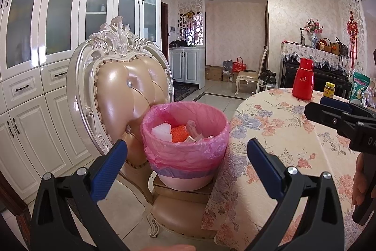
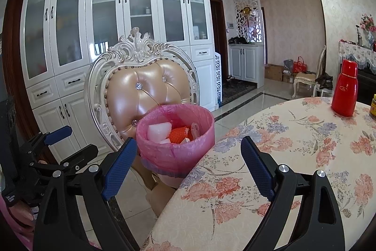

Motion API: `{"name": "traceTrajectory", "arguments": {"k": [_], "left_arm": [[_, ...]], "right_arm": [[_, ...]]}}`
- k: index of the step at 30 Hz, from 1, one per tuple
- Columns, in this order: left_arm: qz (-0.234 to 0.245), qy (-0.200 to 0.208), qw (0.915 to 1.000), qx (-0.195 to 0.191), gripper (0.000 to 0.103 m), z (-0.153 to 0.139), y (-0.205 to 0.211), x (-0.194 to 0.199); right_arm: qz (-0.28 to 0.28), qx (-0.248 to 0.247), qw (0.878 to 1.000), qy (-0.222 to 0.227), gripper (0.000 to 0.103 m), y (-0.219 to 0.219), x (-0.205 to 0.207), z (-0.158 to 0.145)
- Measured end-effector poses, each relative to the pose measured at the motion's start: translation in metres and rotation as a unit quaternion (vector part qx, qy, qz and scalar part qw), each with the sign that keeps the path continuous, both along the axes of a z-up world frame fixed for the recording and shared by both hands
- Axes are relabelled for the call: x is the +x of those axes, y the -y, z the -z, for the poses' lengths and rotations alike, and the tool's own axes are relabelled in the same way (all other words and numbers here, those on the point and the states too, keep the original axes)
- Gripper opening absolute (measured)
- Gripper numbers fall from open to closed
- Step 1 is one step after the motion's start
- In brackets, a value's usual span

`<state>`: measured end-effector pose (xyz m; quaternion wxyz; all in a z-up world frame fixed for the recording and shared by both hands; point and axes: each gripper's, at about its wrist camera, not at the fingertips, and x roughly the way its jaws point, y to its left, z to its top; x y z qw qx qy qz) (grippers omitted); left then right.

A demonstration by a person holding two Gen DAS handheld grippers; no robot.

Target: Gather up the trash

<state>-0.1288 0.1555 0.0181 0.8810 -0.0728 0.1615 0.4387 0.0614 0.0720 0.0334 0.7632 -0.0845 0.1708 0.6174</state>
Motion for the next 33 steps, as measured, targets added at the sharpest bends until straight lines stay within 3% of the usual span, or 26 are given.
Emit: {"name": "traceTrajectory", "arguments": {"k": [33], "left_arm": [[-0.005, -0.001, 1.0000, -0.002, 0.098, 0.0042, 0.0020, -0.0021]], "right_arm": [[-0.009, -0.001, 1.000, 0.005, 0.085, 0.0004, -0.0064, -0.0022]]}}
